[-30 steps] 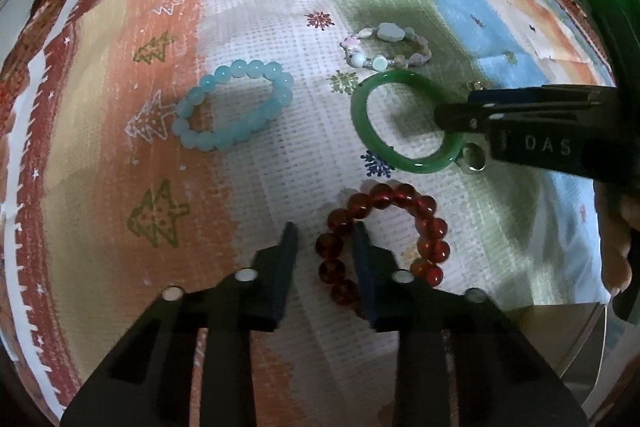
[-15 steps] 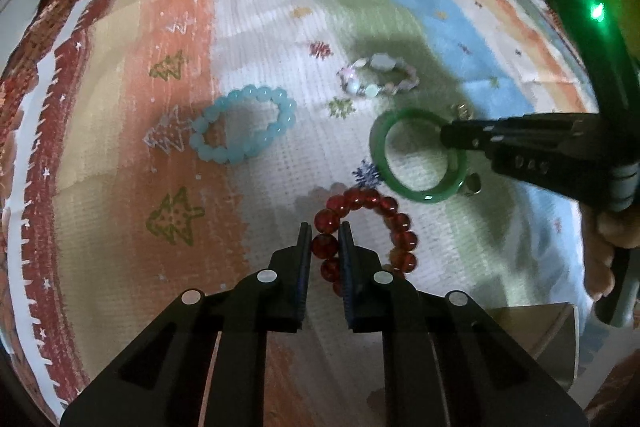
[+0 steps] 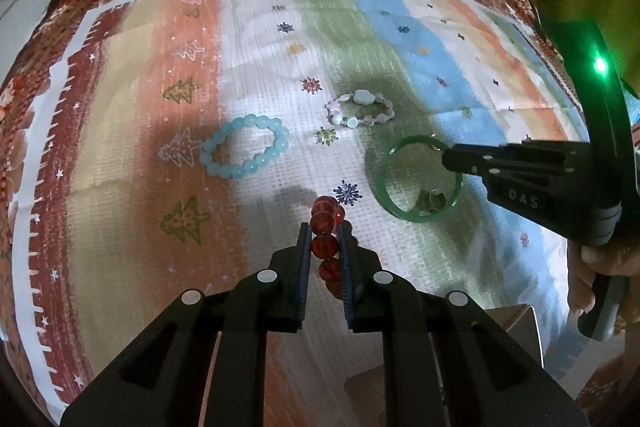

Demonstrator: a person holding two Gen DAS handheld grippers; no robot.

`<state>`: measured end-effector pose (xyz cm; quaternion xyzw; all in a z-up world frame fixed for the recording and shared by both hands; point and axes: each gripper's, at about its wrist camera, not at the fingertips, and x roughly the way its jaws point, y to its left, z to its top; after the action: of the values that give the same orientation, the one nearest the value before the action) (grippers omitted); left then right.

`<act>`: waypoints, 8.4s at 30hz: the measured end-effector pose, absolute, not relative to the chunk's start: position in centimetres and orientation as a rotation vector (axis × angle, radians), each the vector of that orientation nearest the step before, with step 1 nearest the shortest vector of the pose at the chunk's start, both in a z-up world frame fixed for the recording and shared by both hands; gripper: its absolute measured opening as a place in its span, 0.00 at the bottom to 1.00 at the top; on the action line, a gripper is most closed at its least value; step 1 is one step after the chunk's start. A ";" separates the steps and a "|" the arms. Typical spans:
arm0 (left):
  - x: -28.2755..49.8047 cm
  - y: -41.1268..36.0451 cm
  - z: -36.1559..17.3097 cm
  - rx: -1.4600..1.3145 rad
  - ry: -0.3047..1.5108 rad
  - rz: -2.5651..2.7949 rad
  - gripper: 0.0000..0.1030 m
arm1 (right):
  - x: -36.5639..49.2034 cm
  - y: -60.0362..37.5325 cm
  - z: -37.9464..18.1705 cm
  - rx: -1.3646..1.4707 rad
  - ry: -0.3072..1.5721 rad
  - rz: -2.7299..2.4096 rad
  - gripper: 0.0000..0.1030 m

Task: Organize jewelry
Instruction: 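Close left tool on red beaded bracelet while right tool grasps green jade bangle, then lift and carry both held bracelets over the tin box, then open both tools to drop red bracelet and green bangle into tin, then move both tools back toward the pink-white bracelet and rings, then lower left tool over light-blue bracelet while right tool lowers over gold ring, then close left tool on light-blue bracelet while right tool grasps gold ring, then lift and carry light-blue bracelet and gold ring over the tin box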

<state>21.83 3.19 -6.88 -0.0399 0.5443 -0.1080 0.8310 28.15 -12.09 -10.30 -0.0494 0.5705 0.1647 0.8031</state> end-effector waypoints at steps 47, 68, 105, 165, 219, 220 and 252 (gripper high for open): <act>14.4 1.9 1.0 -0.115 0.961 -0.302 0.12 | 17.9 -15.3 -0.9 -0.069 1.013 0.450 0.10; 8.7 0.8 2.5 -0.126 0.900 -0.379 0.13 | 10.9 -16.4 0.4 -0.058 0.965 0.524 0.10; 11.0 2.7 -0.4 -0.086 0.944 -0.203 0.48 | 14.5 -17.5 -3.2 -0.028 1.055 0.435 0.58; 25.8 3.9 -7.4 -0.014 1.123 -0.106 0.50 | 25.3 -13.4 -9.4 -0.013 1.223 0.464 0.69; 30.5 5.3 -12.0 -0.028 1.196 -0.135 0.11 | 28.0 -12.3 -13.2 -0.069 1.345 0.419 0.21; 30.3 5.4 -11.6 -0.034 1.190 -0.136 0.11 | 27.9 -12.2 -13.0 -0.068 1.339 0.420 0.21; 21.4 4.2 -2.1 -0.132 1.005 -0.215 0.11 | 23.4 -12.8 -6.0 -0.038 1.169 0.467 0.21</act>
<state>21.38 4.22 -2.08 -0.0629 0.4802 -0.1028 0.8688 23.38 -12.85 -6.01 -0.0178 0.5465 0.2183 0.8083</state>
